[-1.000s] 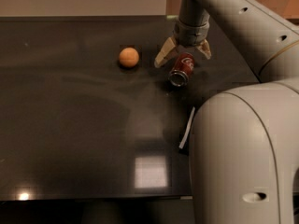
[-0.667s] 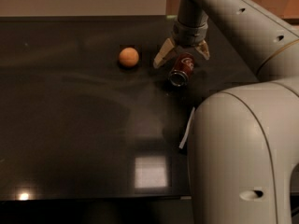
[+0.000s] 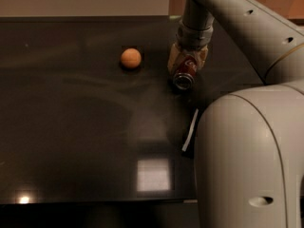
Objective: Place coke can upright
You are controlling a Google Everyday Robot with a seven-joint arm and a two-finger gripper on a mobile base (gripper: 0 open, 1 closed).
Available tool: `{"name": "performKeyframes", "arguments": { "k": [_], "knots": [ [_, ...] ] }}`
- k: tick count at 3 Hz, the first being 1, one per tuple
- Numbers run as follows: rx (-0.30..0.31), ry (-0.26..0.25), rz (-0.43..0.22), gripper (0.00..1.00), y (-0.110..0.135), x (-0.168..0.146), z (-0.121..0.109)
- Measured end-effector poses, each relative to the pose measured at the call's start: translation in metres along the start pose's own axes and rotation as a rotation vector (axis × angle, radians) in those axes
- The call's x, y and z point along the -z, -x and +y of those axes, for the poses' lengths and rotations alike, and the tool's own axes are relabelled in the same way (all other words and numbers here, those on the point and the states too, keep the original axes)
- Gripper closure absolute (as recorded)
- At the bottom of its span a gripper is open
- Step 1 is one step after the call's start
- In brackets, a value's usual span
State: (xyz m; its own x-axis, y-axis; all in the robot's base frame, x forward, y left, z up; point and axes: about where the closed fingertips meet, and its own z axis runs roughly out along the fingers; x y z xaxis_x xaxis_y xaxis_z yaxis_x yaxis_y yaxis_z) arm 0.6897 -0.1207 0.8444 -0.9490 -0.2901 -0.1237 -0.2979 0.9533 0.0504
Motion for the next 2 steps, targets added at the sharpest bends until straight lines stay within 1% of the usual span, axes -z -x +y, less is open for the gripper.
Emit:
{"name": "performKeyframes", "arguments": {
  "k": [1,2],
  "knots": [
    [0.015,0.008,-0.010,0.64,-0.001,0.003,0.002],
    [0.079,0.044,-0.068,0.87,0.002,0.019,0.010]
  ]
}}
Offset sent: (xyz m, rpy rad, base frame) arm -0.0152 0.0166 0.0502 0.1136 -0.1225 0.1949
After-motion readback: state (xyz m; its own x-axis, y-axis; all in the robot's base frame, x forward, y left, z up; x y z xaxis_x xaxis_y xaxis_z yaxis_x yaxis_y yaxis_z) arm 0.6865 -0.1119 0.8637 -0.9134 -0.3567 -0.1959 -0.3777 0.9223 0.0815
